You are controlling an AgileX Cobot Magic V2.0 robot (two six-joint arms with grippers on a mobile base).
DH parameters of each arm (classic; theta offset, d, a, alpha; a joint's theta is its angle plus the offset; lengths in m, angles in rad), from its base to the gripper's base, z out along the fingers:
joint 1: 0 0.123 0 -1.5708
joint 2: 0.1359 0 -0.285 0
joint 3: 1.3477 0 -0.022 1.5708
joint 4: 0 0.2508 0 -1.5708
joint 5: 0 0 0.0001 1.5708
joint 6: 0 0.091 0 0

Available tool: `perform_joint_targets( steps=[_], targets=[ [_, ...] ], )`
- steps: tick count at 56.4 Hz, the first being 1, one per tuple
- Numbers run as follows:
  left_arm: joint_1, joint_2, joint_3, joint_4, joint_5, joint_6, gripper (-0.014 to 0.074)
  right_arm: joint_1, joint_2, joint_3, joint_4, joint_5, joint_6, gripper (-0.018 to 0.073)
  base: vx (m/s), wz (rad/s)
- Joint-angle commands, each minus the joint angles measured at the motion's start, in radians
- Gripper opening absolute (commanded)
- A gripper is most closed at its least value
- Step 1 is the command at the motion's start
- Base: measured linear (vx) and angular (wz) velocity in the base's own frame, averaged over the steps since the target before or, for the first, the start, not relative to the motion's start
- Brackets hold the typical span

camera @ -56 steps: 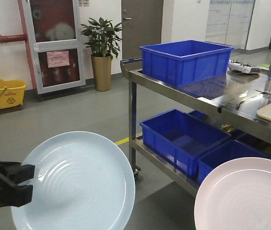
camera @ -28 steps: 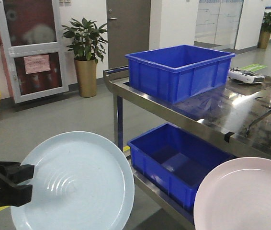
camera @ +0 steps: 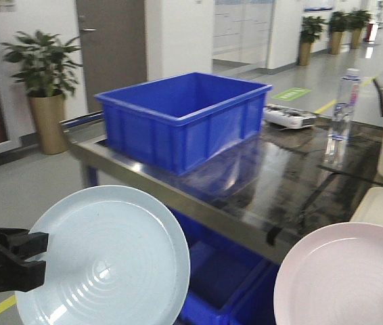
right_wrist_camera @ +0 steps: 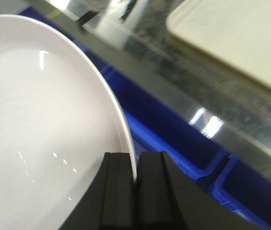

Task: Grab plate from conveyor and place on tray
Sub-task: 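Drive the base to the steel table holding both plates, then lower the light blue plate onto the cream tray, open left gripper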

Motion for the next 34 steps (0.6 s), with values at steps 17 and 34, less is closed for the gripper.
perform_joint_targets(
  steps=[17,34],
  targets=[
    [-0.002,-0.017,-0.031,-0.007,-0.078,-0.008,0.0003,-0.007,-0.006,-0.029,-0.005,-0.074,-0.004,-0.0012,0.35,-0.57],
    [-0.002,-0.017,-0.031,-0.007,-0.078,-0.008,0.0003,-0.007,-0.006,-0.029,-0.005,-0.073,-0.004,-0.0012,0.29,-0.67]
  ],
)
